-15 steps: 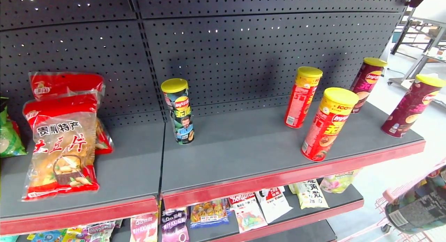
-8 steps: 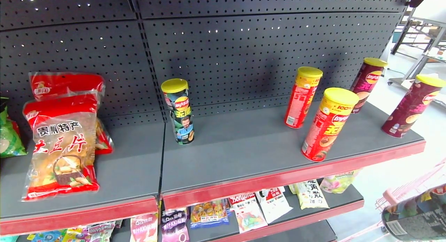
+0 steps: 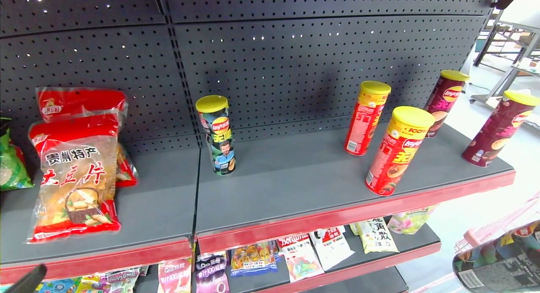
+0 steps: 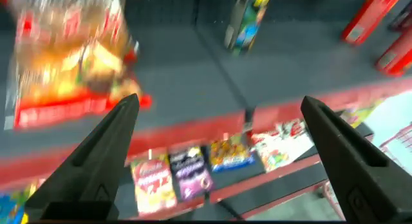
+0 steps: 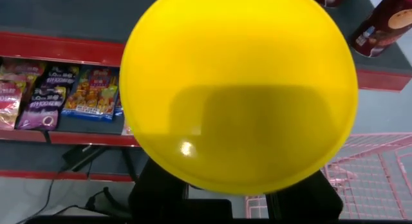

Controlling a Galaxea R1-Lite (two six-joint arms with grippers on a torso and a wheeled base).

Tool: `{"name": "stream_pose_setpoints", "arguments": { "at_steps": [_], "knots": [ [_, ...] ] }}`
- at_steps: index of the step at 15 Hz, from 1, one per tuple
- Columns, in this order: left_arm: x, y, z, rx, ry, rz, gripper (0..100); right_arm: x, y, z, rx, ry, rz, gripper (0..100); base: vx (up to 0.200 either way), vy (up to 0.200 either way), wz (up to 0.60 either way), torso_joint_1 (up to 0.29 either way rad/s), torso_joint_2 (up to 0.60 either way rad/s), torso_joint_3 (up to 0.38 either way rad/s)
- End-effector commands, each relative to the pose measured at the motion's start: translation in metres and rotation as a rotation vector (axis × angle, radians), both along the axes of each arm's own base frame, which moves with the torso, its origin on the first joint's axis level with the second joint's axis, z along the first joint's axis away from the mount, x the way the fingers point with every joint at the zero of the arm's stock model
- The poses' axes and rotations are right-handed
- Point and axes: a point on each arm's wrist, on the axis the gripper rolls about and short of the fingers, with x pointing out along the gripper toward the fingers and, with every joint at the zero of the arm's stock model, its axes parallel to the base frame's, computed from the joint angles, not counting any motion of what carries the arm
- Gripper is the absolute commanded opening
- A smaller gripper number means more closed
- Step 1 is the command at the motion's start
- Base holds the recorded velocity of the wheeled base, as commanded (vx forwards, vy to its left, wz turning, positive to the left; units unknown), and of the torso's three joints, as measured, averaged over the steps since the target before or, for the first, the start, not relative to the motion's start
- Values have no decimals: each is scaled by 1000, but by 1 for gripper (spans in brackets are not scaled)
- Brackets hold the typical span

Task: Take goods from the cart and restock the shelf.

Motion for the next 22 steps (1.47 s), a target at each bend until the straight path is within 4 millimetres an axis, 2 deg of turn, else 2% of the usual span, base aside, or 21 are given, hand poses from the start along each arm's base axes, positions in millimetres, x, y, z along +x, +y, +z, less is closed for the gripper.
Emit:
{"name": "stream_pose_setpoints", "arguments": {
  "at_steps": [1, 3, 5, 7, 9, 14, 17, 22],
  "knots": [
    [173, -41, 38, 86, 98, -112, 100, 10, 0, 2, 6, 44, 3, 0, 0, 0, 0, 0, 0, 0],
    [230, -56, 13, 91, 107, -132, 100, 15, 0, 1, 8, 75, -4, 0, 0, 0, 0, 0, 0, 0],
    [254, -66, -4, 88, 149, -198, 100, 18, 0, 2, 6, 81, -10, 0, 0, 0, 0, 0, 0, 0],
    [286, -75, -17, 101, 131, -307, 100, 19, -1, 0, 4, 96, -23, 0, 0, 0, 0, 0, 0, 0],
    [311, -77, -27, 150, 104, -312, 100, 20, -1, -1, -1, 104, -38, 0, 0, 0, 0, 0, 0, 0],
    [326, -84, -31, 146, 78, -345, 100, 20, -1, -2, -1, 109, -44, 0, 0, 0, 0, 0, 0, 0],
    [337, -86, -33, 164, 4, -350, 100, 21, -1, -2, -1, 113, -44, 0, 0, 0, 0, 0, 0, 0],
    [351, -96, -22, 177, -76, -367, 100, 23, -1, -2, -1, 123, -44, 0, 0, 0, 0, 0, 0, 0]
  ]
}}
